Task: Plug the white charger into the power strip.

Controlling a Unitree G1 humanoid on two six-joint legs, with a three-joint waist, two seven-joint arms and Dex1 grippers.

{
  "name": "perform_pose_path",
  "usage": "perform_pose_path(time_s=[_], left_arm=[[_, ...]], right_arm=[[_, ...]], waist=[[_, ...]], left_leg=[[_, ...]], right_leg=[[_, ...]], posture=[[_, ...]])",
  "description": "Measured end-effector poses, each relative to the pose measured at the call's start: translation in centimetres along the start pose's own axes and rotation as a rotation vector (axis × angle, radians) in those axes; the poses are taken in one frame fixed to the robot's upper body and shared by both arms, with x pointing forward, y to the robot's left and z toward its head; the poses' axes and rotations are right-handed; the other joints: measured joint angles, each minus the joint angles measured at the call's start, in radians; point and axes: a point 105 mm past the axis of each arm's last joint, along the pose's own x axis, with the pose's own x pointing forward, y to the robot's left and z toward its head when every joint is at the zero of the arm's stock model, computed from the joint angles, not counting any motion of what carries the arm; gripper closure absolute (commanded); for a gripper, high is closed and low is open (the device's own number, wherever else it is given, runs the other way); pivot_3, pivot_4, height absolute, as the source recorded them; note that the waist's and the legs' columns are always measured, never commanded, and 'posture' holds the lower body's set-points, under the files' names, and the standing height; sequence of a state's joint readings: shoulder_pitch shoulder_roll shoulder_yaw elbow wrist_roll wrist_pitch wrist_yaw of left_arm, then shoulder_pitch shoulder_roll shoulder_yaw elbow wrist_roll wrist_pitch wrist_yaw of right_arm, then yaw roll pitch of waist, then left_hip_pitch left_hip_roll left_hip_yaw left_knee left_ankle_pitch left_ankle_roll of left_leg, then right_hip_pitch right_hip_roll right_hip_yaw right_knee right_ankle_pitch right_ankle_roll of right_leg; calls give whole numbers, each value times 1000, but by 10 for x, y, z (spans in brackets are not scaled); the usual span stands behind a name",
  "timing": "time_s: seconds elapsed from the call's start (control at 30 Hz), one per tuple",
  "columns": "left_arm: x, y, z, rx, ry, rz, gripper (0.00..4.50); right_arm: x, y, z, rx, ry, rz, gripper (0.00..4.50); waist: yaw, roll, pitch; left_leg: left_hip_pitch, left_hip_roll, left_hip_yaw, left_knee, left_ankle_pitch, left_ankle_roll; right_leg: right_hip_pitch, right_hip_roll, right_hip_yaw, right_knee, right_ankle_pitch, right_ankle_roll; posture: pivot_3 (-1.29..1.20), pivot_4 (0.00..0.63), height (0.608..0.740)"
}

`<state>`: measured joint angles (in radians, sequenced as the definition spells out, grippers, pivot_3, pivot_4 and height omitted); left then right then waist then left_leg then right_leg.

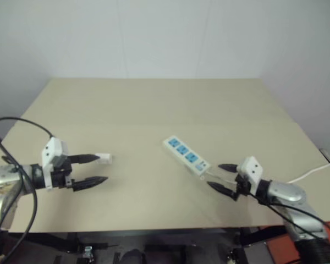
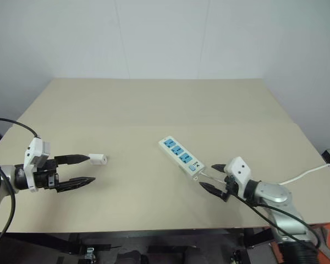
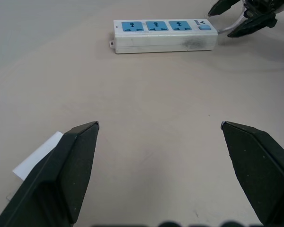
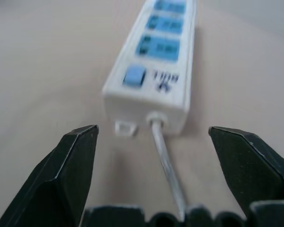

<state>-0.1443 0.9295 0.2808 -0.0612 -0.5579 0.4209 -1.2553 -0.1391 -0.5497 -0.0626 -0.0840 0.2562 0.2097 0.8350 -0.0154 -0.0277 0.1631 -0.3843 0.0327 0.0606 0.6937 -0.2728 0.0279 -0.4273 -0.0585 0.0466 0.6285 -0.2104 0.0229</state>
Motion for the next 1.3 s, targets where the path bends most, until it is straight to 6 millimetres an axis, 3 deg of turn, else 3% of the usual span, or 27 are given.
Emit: perform_pose_path(time_s=[0.3,0.57,0.87,1.3], left_arm=[[0,0,-1,-2,5,1,0],[2,0,0,-11,3,8,0],[5,-1,-2,-20,-13,12,0],[7,-2,-1,-18,-18,9,0]], right_arm=[[10,-2,4,44,-44,-122,42],[17,9,10,138,-107,-90,42],[32,13,-7,166,-72,-114,42],[43,16,-13,196,-98,-131,42]], waist=[[0,0,0],[0,0,0],[-1,0,0],[-2,0,0]], left_leg=[[-1,0,0,0,0,0],[-1,0,0,0,0,0],[-1,-1,0,0,0,0],[-1,0,-1,0,0,0]], right_leg=[[-1,0,0,0,0,0],[-1,0,0,0,0,0],[-1,0,0,0,0,0],[-1,1,0,0,0,0]], posture=[[0,150,740],[0,150,740],[0,150,740],[0,150,740]])
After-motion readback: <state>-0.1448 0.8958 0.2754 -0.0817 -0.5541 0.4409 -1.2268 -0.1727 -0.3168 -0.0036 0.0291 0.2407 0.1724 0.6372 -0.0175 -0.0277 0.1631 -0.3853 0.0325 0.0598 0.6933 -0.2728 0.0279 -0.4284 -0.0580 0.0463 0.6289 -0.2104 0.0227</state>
